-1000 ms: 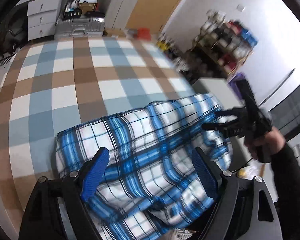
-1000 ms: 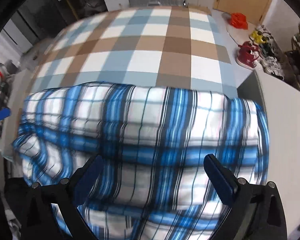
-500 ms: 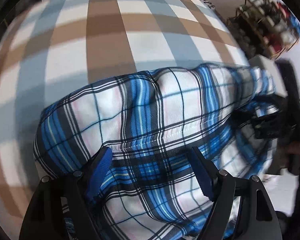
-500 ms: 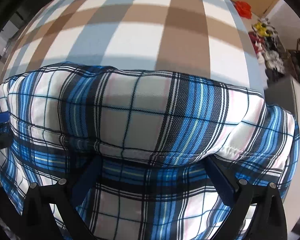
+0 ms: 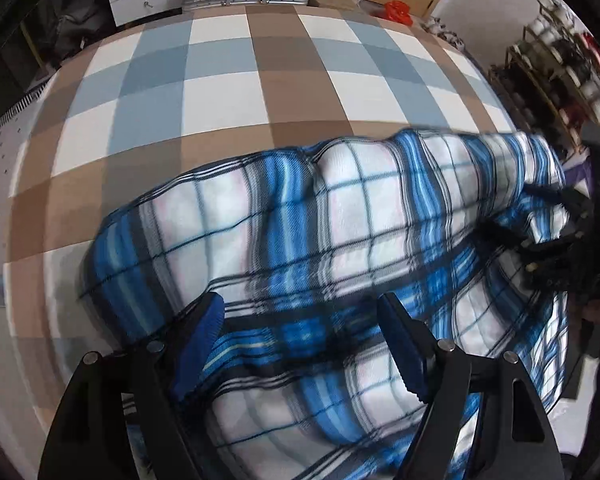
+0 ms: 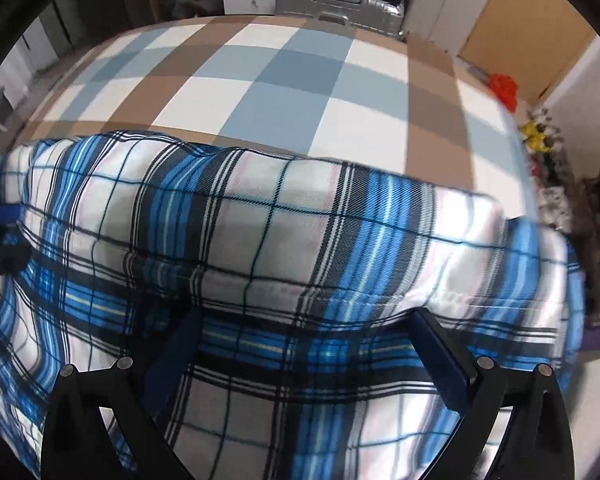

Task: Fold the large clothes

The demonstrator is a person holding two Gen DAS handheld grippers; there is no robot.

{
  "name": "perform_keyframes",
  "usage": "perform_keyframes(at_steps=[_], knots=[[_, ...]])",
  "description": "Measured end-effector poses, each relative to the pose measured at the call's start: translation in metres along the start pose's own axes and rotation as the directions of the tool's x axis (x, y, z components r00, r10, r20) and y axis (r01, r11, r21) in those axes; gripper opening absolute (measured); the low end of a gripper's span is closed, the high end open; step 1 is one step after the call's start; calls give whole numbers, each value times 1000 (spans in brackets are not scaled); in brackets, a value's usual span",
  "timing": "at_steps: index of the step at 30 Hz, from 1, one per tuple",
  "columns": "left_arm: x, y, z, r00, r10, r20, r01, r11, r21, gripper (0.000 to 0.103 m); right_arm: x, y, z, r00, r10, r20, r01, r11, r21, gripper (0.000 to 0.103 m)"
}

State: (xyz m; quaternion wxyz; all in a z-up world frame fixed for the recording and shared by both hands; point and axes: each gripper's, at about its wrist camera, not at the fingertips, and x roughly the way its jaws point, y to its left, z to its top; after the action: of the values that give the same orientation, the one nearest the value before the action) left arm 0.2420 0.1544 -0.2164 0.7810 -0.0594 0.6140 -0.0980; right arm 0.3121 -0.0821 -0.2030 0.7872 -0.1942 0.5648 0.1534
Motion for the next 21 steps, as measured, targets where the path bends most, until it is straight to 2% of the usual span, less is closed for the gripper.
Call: perform_keyframes(at_steps=[3,6,8,12,13,15,16,17,21], knots=[[-20,1,-21,999,10,46,-12,999,34,75,-29,16,-13,996,29,79,-26,999,-42,103],[-21,2,-44,998,56,14,-57,997,53,75,-27,41,-43,1000,26,-9,-27,993,-116,103],[-20,8,-64,996,89,9,-90,993,71,75,-17,52,-66,998,-6,-57,-3,989,-145,103],[-1,7,-89,988,155,16,-156,984,86,75,-23,47,-89,999,28,-29,-29,999,-46,103],[-1,3,-94,983,179,49,-184,976,119,76,-22,45,-93,998,44,-42,-46,999,-26,103],[-5,-2,-96,975,222,35,-224,962,156,75,-22,42,-91,990,71,-125,-75,997,-30,103],[-13,-3,-94,974,224,43,-228,963,146,75,-26,40,-86,985,60,-162,-67,997,-38,103],[-27,-5,-90,975,208,76,-217,967,132,75,-37,37,-78,986,59,-157,-64,997,-31,103],[-81,-31,-61,971,84,222,-120,981,154,75,-75,22,-29,994,109,-8,-109,994,21,103]])
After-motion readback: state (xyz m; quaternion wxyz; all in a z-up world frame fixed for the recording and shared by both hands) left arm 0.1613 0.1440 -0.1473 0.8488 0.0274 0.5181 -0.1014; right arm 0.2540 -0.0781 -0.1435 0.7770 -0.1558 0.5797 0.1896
